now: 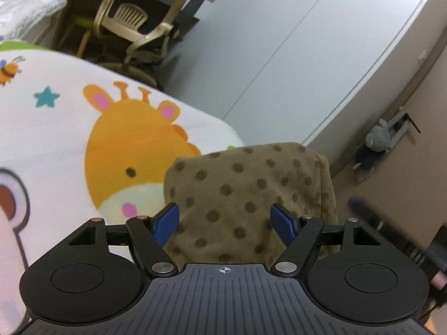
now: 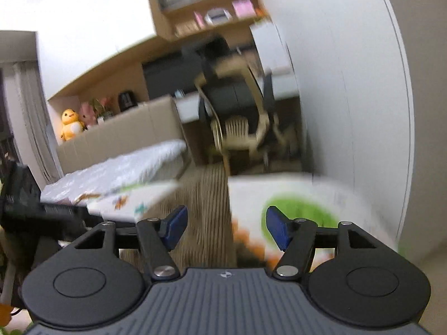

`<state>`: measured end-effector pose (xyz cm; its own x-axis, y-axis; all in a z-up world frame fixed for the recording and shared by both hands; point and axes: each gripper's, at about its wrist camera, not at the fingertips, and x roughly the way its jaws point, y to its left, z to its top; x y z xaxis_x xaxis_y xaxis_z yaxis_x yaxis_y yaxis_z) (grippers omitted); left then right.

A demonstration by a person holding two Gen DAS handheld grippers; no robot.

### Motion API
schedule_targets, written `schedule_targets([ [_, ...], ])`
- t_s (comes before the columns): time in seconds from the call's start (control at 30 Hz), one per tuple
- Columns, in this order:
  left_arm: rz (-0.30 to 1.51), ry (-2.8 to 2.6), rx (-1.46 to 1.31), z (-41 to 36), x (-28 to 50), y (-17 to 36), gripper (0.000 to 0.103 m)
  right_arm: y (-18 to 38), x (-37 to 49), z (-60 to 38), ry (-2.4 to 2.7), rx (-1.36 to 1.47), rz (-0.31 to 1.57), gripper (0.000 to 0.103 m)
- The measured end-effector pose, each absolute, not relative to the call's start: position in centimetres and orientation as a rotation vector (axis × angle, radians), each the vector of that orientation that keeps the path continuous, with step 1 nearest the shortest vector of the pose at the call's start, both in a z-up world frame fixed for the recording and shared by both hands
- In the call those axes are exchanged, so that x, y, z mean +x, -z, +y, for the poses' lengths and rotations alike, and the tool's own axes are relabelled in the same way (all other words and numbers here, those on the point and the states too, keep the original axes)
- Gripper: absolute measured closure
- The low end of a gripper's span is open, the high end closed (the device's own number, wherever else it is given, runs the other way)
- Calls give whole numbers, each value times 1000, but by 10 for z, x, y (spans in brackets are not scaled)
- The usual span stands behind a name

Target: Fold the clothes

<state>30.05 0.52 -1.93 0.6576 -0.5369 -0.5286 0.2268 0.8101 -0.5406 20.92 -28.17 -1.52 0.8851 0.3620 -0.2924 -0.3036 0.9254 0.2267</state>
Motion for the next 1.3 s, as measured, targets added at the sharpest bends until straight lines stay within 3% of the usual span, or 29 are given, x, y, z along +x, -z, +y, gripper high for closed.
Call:
schedule_targets([
  [0.17,749,473,-328,-24,318,25,19,-4,256,-249,-411,116,378,41],
  [0.3,752,504,-345,-13,303,25,19,49,307,-238,-310,64,597,44],
  [0.43,745,494,-406,20,271,22,15,90,300,-258,-218,53,685,44],
  [0.77,854,552,-736,55,230,76,15,44,194,-268,-313,-49,485,44],
  [0.9,846,556,-767,53,226,78,15,41,157,-268,-522,137,561,44],
  [1.1,827,538,-829,56,229,79,10,81,159,-263,-612,409,753,44],
  [1.3,847,496,-922,70,231,94,10,88,179,-260,-598,499,719,44],
])
